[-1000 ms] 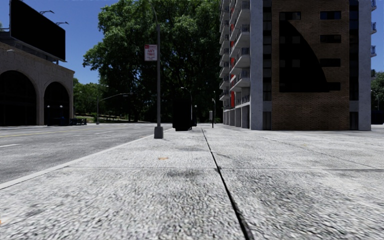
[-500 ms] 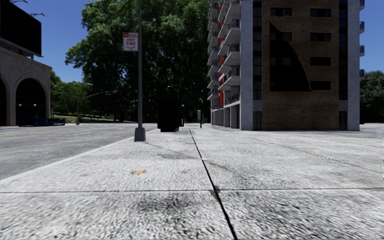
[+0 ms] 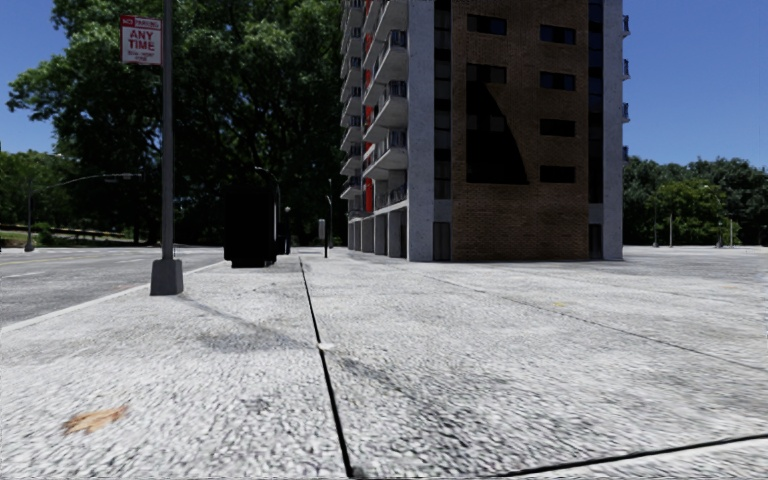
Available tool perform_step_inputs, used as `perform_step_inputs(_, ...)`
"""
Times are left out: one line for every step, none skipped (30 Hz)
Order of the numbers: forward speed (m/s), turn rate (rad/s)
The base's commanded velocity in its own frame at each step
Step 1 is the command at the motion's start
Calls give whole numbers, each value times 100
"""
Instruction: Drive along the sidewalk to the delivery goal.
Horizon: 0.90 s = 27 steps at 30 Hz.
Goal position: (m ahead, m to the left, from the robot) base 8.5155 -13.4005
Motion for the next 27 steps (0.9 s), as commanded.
perform_step_inputs(200, -51)
perform_step_inputs(200, -51)
perform_step_inputs(200, -51)
perform_step_inputs(200, -51)
perform_step_inputs(200, -51)
perform_step_inputs(200, -51)
perform_step_inputs(200, -51)
perform_step_inputs(200, -51)
perform_step_inputs(200, -51)
perform_step_inputs(200, -51)
perform_step_inputs(200, -51)
perform_step_inputs(200, -51)
perform_step_inputs(200, -51)
perform_step_inputs(200, -51)
perform_step_inputs(200, -51)
perform_step_inputs(200, -51)
perform_step_inputs(200, -51)
perform_step_inputs(200, -51)
perform_step_inputs(200, -51)
perform_step_inputs(200, -51)
perform_step_inputs(200, -51)
perform_step_inputs(200, -51)
perform_step_inputs(200, -51)
perform_step_inputs(200, -51)
perform_step_inputs(200, -51)
perform_step_inputs(200, -51)
perform_step_inputs(200, -51)
